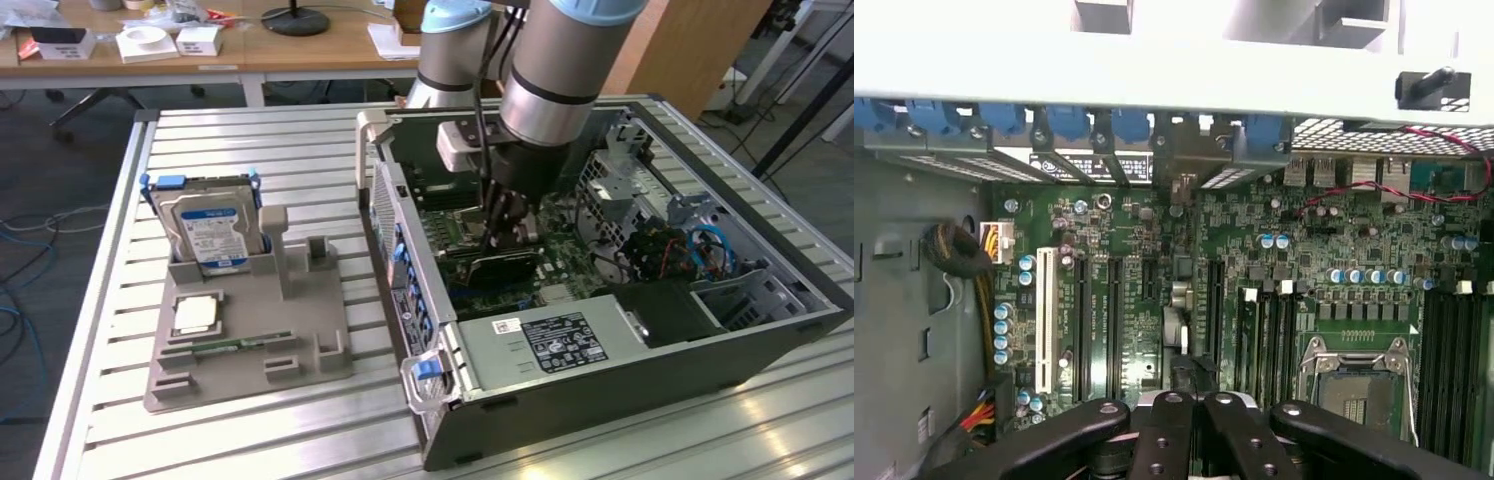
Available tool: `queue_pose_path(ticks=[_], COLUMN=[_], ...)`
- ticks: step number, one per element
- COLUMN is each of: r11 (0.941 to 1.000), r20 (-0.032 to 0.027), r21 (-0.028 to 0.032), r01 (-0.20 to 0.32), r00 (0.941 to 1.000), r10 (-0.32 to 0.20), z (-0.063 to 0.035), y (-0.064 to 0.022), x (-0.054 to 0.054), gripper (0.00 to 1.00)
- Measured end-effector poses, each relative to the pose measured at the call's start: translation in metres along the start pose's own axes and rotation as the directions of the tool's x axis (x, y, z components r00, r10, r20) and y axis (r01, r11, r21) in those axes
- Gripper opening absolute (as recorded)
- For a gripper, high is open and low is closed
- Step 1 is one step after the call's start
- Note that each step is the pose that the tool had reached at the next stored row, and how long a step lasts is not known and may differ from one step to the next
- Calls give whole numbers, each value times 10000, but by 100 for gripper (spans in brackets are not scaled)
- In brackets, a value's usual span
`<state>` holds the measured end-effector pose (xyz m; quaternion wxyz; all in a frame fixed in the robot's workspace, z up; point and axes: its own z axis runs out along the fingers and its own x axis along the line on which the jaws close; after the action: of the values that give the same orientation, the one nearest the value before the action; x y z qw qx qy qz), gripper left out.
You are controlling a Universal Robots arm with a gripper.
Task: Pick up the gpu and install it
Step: 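Press down on the gpu until it lock into place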
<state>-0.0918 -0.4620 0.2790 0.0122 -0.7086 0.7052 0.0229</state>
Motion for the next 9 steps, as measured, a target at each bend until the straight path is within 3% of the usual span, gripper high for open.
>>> queue_pose_path(ticks=[9], r11=[10000], r20=[-3], r21=[0], r01=[0], r00=[10000], r10=[0], z=[1], y=[7], x=[-18], gripper=[10])
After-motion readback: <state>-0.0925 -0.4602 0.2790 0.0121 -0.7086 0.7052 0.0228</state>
